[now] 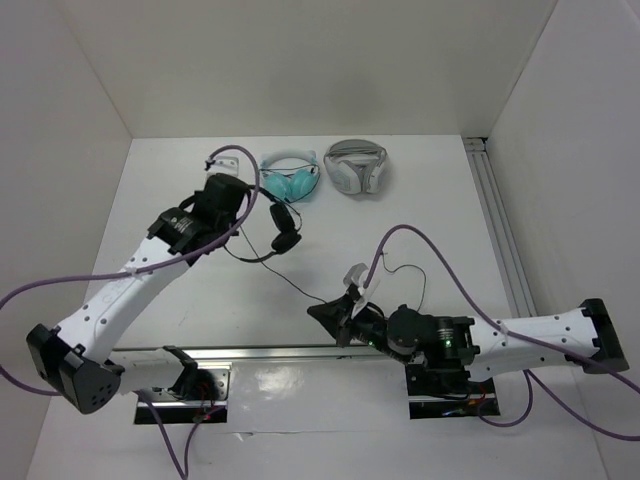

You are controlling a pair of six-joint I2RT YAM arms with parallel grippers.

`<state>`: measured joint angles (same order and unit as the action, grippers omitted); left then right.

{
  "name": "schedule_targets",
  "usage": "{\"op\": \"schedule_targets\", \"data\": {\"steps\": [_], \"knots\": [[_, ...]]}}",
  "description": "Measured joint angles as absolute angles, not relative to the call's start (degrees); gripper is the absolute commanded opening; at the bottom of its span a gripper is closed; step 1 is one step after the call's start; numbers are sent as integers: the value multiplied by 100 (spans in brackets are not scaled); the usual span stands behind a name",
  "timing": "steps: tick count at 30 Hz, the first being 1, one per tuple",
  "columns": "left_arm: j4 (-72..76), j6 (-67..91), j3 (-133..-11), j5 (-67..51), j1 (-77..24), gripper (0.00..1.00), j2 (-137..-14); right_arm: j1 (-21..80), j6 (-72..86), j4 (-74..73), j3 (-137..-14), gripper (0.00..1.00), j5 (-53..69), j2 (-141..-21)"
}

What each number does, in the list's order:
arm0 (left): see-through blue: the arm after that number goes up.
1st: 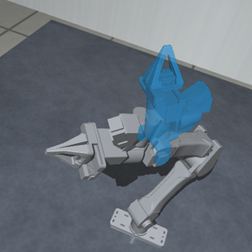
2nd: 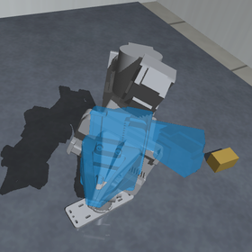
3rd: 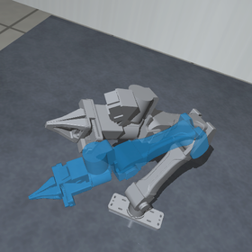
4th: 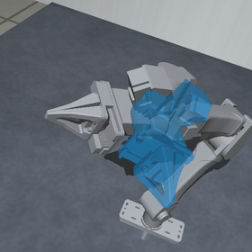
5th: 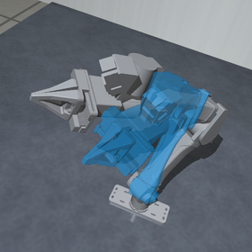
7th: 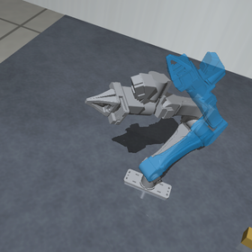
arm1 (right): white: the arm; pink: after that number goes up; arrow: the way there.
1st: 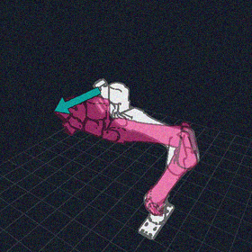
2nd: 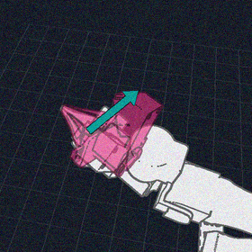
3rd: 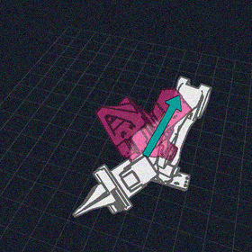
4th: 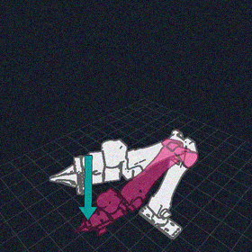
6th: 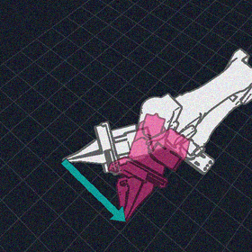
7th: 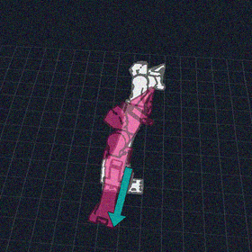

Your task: Wrap the headphones

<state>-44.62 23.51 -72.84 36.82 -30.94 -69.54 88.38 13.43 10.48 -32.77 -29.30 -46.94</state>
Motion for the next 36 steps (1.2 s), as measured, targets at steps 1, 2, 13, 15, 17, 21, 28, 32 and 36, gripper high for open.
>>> {"op": "schedule_targets", "data": {"steps": [1, 2, 13, 15, 17, 21, 28, 32, 36], "knots": [[-4445, 2246, -7273, 3592, -3159, 0, -7059, 8836, 1275, 803, -3468, 0, -3094, -4692], [-4414, 2158, -7247, 3500, -3256, 0, -7170, 8838, 1199, 539, -3656, 0, -3271, -4694], [-4160, 1144, -6705, 1900, -4742, 0, -7347, 8838, 593, -943, -4703, 0, -4803, -4779], [-4171, 998, -6670, 1651, -5039, 0, -7251, 8838, 493, -1031, -4753, 0, -5074, -4831], [-4178, 886, -6657, 1393, -5371, 0, -7144, 8838, 421, -1083, -4755, 0, -5354, -4864], [-4200, 777, -6637, 1116, -5900, 0, -6947, 8707, 250, -1017, -4639, 1, -5647, -4781], [-4224, 849, -6571, 1063, -6300, 0, -6659, 8038, 91, -930, -4281, 5, -5408, -4434], [-4340, 934, -6558, 1046, -6326, 0, -6342, 7397, 30, -788, -4268, 2, -4853, -4617], [-4322, 947, -6558, 1035, -6324, 0, -6077, 6259, 69, -604, -4265, 0, -3699, -5030]]}}
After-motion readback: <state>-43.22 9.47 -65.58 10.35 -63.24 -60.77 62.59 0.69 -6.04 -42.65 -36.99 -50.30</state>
